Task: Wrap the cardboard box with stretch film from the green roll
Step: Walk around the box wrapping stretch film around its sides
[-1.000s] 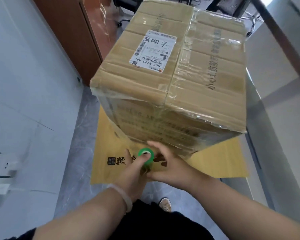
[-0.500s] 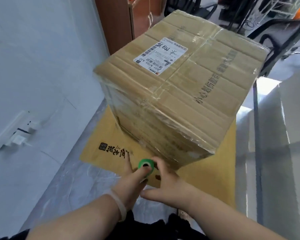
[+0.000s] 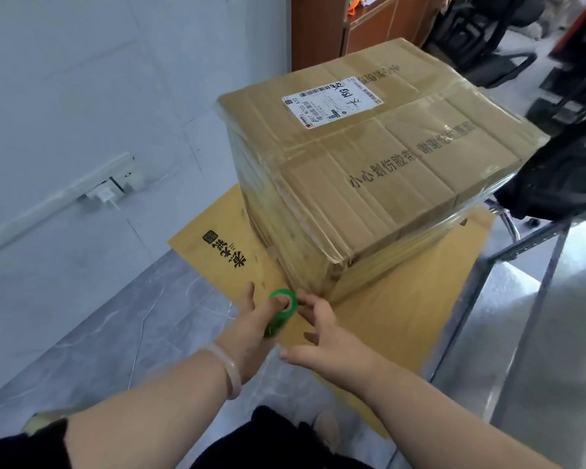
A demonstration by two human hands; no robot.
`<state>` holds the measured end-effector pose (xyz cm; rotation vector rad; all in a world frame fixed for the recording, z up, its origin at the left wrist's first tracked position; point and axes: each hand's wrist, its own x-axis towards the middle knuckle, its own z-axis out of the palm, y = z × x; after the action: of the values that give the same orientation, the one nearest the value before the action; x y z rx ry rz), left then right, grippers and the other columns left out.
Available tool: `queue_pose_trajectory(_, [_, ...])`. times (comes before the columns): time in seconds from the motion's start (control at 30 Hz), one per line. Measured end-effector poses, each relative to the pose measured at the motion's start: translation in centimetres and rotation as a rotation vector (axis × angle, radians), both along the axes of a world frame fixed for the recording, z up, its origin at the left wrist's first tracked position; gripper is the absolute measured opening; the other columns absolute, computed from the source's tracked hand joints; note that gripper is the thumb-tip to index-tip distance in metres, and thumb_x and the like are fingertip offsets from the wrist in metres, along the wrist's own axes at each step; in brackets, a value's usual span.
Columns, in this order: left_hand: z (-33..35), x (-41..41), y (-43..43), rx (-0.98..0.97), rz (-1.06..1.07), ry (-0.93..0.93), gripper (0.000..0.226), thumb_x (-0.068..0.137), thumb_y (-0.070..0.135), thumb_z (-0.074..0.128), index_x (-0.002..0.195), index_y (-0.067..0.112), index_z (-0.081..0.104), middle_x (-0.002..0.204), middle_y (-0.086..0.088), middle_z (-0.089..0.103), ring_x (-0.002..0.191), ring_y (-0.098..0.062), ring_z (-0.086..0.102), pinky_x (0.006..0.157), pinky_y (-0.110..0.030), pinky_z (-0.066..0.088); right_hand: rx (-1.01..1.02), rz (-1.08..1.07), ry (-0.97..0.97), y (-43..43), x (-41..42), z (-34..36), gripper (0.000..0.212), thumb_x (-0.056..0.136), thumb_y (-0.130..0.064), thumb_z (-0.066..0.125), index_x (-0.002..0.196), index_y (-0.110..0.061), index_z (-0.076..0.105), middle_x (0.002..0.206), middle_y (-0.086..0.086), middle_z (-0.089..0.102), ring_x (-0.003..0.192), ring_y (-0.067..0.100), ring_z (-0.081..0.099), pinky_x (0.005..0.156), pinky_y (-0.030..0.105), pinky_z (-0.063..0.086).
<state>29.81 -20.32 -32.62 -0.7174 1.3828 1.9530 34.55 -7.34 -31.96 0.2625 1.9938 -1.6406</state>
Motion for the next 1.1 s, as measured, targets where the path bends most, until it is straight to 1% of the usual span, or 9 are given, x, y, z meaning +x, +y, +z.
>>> queue_pose_trajectory(0.1, [-0.8, 0.6, 0.4, 0.054, 0.057, -0.024, 0.074, 0.097, 0.014, 0.056, 0.158, 0.032, 0.016, 0.110, -0.004, 0.055, 0.114, -0.027, 0.054, 0.105, -0.041, 0.041, 0.006, -0.042, -0.005, 0.1, -0.1, 0.1, 0.082, 0.063, -0.036, 0.073, 0.133, -0.028, 0.030, 0.138, -0.011, 0.045, 0.131, 0.000, 0.040, 0.112, 0.029, 0.033])
queue_pose_trajectory(0.2, [-1.4, 1.2, 0.9, 0.047, 0.021, -0.021, 0.073, 0.097, 0.015, 0.057, 0.157, 0.032, 0.019, 0.112, -0.005, 0.059, 0.098, -0.018, 0.059, 0.082, -0.036, 0.047, 0.090, -0.047, 0.042, 0.2, 0.5, 0.2, 0.081, 0.073, -0.028, 0.076, 0.139, -0.035, 0.030, 0.130, -0.016, 0.045, 0.117, -0.004, 0.046, 0.099, 0.016, 0.039])
queue_pose_trajectory(0.37, [-2.2, 2.3, 1.5, 0.072, -0.118, 0.024, 0.116, 0.063, 0.029, 0.079, 0.158, 0.039, 0.013, 0.133, -0.010, 0.059, 0.119, -0.024, 0.059, 0.094, -0.041, 0.050, 0.166, -0.078, 0.061, 1.0, 1.8, -0.4, 0.069, 0.069, -0.034, 0.077, 0.126, -0.036, 0.039, 0.139, -0.010, 0.042, 0.125, 0.003, 0.042, 0.109, 0.026, 0.035])
queue_pose_trajectory(0.5, [-2.3, 3.6, 2.5, 0.128, -0.118, 0.023, 0.119, 0.062, 0.021, 0.070, 0.158, 0.040, 0.001, 0.119, -0.007, 0.059, 0.111, -0.024, 0.061, 0.096, -0.042, 0.046, 0.162, -0.016, 0.006, 2.7, 3.1, -0.8, 0.071, 0.064, -0.043, 0.075, 0.120, -0.041, 0.032, 0.132, -0.015, 0.052, 0.123, -0.001, 0.047, 0.110, 0.027, 0.036])
queue_pose_trajectory(0.67, [-2.4, 4.4, 4.7, 0.110, -0.086, -0.058, 0.132, 0.063, 0.016, 0.080, 0.157, 0.041, -0.010, 0.149, -0.013, 0.043, 0.121, -0.026, 0.053, 0.117, -0.047, 0.032, 0.263, 0.206, 0.032, 6.3, 2.3, -0.4, 0.072, 0.064, -0.052, 0.070, 0.124, -0.058, 0.031, 0.130, -0.021, 0.046, 0.119, -0.006, 0.046, 0.102, 0.022, 0.040])
queue_pose_trajectory(0.77, [-2.6, 4.4, 6.7, 0.127, -0.063, -0.127, 0.124, 0.078, 0.011, 0.079, 0.155, 0.044, -0.012, 0.145, -0.008, 0.045, 0.124, -0.029, 0.054, 0.115, -0.050, 0.036, 0.290, 0.261, 0.003, 8.6, 1.0, -0.9, 0.068, 0.062, -0.055, 0.070, 0.119, -0.049, 0.035, 0.130, -0.015, 0.045, 0.122, 0.001, 0.045, 0.105, 0.027, 0.040])
queue_pose_trajectory(0.87, [-2.8, 4.3, 9.1, 0.078, -0.082, -0.155, 0.130, 0.069, 0.021, 0.083, 0.154, 0.047, -0.012, 0.153, -0.008, 0.044, 0.128, -0.028, 0.055, 0.112, -0.049, 0.041, 0.259, 0.321, -0.038, 11.2, -0.6, -1.4, 0.060, 0.064, -0.049, 0.073, 0.112, -0.039, 0.039, 0.124, -0.010, 0.052, 0.117, 0.003, 0.050, 0.105, 0.030, 0.042])
queue_pose_trajectory(0.97, [-2.8, 4.0, 11.2, -0.001, -0.054, -0.116, 0.146, 0.044, 0.037, 0.085, 0.157, 0.043, -0.008, 0.153, -0.007, 0.045, 0.132, -0.024, 0.051, 0.114, -0.045, 0.038, 0.214, 0.468, -0.052, 13.8, -2.3, -1.6, 0.059, 0.070, -0.039, 0.076, 0.115, -0.047, 0.038, 0.125, -0.013, 0.052, 0.115, 0.001, 0.052, 0.103, 0.030, 0.044])
queue_pose_trajectory(1.1, [-3.1, 4.4, 12.9, 0.029, 0.129, -0.102, 0.111, 0.080, 0.009, 0.079, 0.145, 0.052, 0.000, 0.132, -0.004, 0.061, 0.109, -0.019, 0.064, 0.077, -0.028, 0.056, 0.235, 0.678, -0.007, 16.1, -4.1, -1.6, 0.066, 0.076, -0.035, 0.075, 0.123, -0.057, 0.035, 0.132, -0.020, 0.040, 0.117, -0.002, 0.046, 0.099, 0.021, 0.043])
